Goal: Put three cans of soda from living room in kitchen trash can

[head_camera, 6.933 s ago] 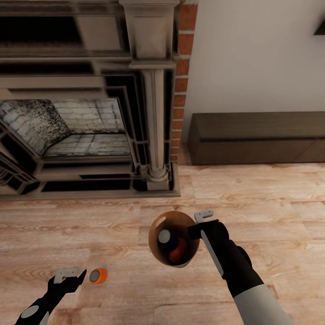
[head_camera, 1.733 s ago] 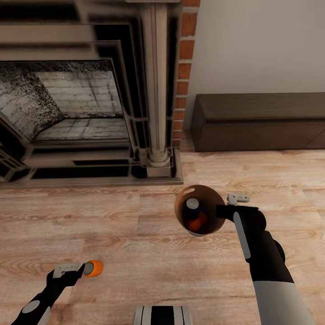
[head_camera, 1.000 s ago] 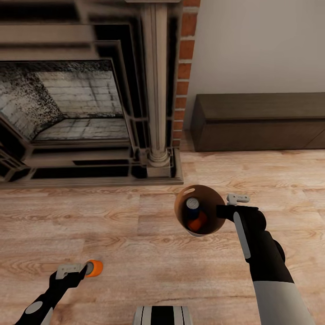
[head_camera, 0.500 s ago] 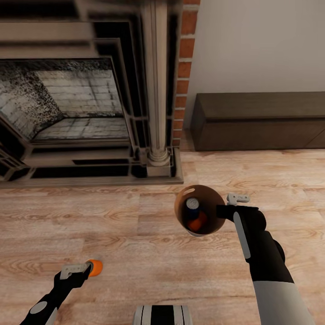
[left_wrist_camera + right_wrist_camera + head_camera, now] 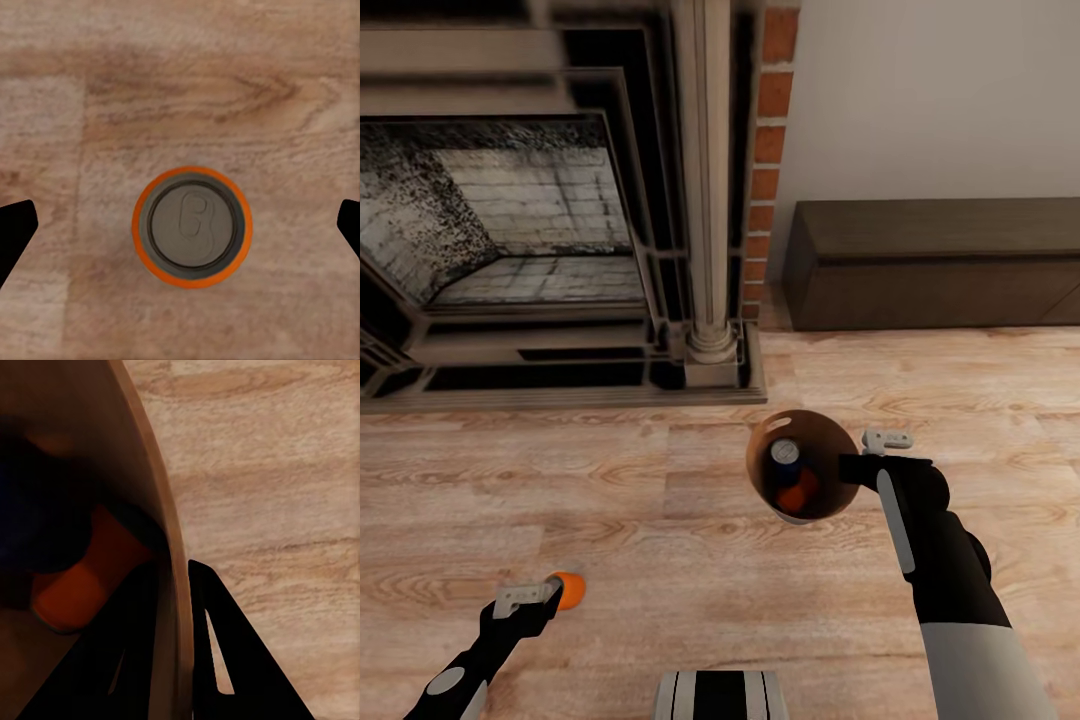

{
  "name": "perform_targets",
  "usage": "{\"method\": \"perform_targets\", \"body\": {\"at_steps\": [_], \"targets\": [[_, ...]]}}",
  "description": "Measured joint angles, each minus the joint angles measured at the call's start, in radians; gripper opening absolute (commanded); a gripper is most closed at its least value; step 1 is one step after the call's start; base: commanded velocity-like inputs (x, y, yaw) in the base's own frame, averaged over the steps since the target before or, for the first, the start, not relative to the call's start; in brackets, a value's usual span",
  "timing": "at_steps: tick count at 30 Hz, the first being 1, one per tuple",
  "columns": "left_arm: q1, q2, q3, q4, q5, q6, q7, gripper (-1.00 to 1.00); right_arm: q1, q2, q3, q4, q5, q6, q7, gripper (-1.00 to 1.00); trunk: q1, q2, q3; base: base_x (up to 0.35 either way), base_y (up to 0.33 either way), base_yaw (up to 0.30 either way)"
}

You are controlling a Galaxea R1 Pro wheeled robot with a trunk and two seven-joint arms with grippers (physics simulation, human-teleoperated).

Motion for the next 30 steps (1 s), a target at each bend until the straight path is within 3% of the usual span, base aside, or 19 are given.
{"method": "perform_targets", "body": {"at_steps": [19,30], "targets": [[0.0,0.0,0.0,0.0,0.0,0.001,0.0,1.0,0.002,0.002,0.0,0.0,0.001,0.0,0.0,-1.0,0.061,-0.112,-0.05,0.0,0.0,0.0],[0.0,0.0,0.0,0.0,0.0,0.001,0.0,1.0,0.002,0.002,0.0,0.0,0.0,0.0,0.0,-1.0,0.069,-0.126,-0.056,0.0,0.0,0.0]]}}
